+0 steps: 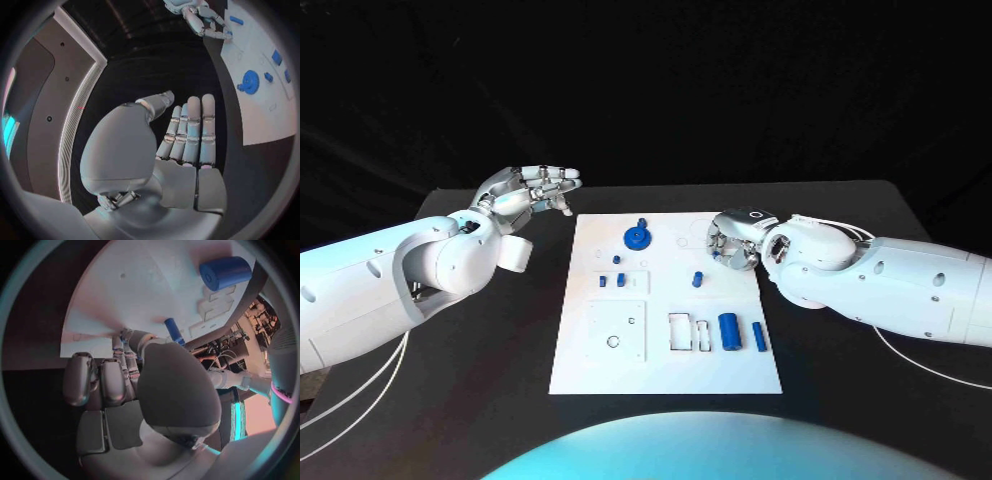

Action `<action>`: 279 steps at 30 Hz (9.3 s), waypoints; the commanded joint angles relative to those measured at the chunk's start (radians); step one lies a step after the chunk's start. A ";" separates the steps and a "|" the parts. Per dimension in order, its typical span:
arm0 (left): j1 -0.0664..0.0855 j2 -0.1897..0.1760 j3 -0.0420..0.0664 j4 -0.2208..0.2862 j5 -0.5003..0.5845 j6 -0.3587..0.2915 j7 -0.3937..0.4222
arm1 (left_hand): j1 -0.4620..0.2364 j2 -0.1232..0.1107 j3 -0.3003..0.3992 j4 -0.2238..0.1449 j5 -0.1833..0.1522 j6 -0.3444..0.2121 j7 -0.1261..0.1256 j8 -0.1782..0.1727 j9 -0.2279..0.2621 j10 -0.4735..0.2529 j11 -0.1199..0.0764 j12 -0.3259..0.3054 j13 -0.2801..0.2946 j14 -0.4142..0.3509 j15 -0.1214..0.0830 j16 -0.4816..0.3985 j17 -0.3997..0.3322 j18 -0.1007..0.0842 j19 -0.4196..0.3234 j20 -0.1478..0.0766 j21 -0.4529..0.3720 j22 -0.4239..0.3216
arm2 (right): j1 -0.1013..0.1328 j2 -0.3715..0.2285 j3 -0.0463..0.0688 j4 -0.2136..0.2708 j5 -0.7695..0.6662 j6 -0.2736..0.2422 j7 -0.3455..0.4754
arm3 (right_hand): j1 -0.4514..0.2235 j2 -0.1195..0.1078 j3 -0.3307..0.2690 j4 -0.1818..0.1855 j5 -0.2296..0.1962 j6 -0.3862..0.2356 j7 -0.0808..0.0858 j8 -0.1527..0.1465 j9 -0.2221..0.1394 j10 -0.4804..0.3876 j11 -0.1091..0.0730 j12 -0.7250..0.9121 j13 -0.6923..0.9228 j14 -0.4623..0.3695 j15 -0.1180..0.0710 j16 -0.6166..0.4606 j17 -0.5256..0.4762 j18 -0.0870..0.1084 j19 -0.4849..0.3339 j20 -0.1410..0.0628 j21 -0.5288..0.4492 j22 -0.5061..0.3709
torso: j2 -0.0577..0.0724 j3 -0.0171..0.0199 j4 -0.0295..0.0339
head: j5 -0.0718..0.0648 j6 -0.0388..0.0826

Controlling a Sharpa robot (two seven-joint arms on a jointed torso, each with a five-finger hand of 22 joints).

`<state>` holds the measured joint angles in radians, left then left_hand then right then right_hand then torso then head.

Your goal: Assemble the parts on the task board

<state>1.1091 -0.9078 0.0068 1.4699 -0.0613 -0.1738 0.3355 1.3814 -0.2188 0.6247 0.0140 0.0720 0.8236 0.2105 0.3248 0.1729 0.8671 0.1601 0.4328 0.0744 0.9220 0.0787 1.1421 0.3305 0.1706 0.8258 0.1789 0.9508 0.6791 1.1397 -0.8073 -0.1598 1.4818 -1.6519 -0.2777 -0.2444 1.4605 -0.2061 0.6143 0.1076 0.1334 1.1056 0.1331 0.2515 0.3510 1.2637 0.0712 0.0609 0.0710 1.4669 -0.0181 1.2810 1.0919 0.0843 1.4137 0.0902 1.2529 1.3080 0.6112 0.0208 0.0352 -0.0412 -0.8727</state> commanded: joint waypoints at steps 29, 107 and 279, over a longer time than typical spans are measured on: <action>0.001 0.000 0.001 0.002 -0.018 0.036 -0.013 | 0.003 0.005 -0.013 0.001 0.005 -0.015 0.013 -0.009 -0.003 -0.019 0.002 0.005 -0.002 -0.002 0.007 -0.005 -0.004 0.014 0.008 -0.001 -0.012 -0.006 | -0.006 0.004 -0.005 -0.002 0.013 0.017 -0.022 | -0.173 -0.025 0.116 -0.111 -0.008 -0.011 -0.009 0.015 0.040 0.027 -0.011 0.017 0.008 0.016 0.001 0.033 -0.002 -0.022 0.026 0.000 0.020 0.168 | 0.000 0.0006 0.0000 | 0.001 0.000; -0.001 0.053 0.001 -0.017 -0.025 0.044 -0.019 | 0.010 0.005 -0.017 -0.004 0.008 -0.019 0.014 -0.010 -0.004 -0.030 0.004 0.008 -0.002 -0.006 0.009 -0.009 -0.007 0.014 0.009 0.000 -0.019 -0.011 | -0.091 0.153 0.000 0.194 -0.002 -0.042 0.046 | -0.167 0.013 0.106 -0.146 -0.009 -0.005 -0.011 0.030 0.061 0.046 -0.018 0.016 0.011 0.016 -0.005 0.039 -0.004 -0.024 0.032 -0.007 0.031 0.174 | 0.000 -0.0010 -0.0006 | 0.147 0.000; -0.001 0.048 0.000 -0.029 -0.030 0.059 -0.031 | 0.013 0.010 -0.027 -0.004 0.008 -0.020 0.015 -0.006 -0.003 -0.043 0.005 0.019 -0.001 -0.009 0.010 -0.012 -0.012 0.014 0.012 0.002 -0.027 -0.017 | 0.043 -0.036 0.007 0.346 0.105 -0.064 0.019 | -0.011 -0.003 -0.021 0.031 -0.005 0.015 -0.012 -0.049 0.036 0.053 -0.020 0.030 0.003 0.007 -0.006 0.079 -0.052 -0.026 0.052 -0.010 0.012 0.187 | -0.002 -0.0028 -0.0039 | 0.130 0.000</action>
<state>1.1077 -0.8634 0.0062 1.4397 -0.0895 -0.1315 0.2987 1.3896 -0.2105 0.6016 0.0097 0.0757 0.8115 0.2087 0.3212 0.1701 0.8292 0.1643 0.4484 0.0736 0.9147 0.0859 1.1344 0.3203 0.1704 0.8291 0.1823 0.9277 0.6640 1.1873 -0.8521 -0.1523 1.8179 -1.5644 -0.3253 -0.2426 1.4547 -0.2161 0.5924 0.1432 0.1269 1.1166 0.1193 0.1991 0.3870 1.2617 0.1018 0.0941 0.0745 1.4683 -0.0165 1.3566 1.0402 0.0688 1.4593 0.0823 1.2604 1.3076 0.6083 0.0174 0.0304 0.0868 -0.8728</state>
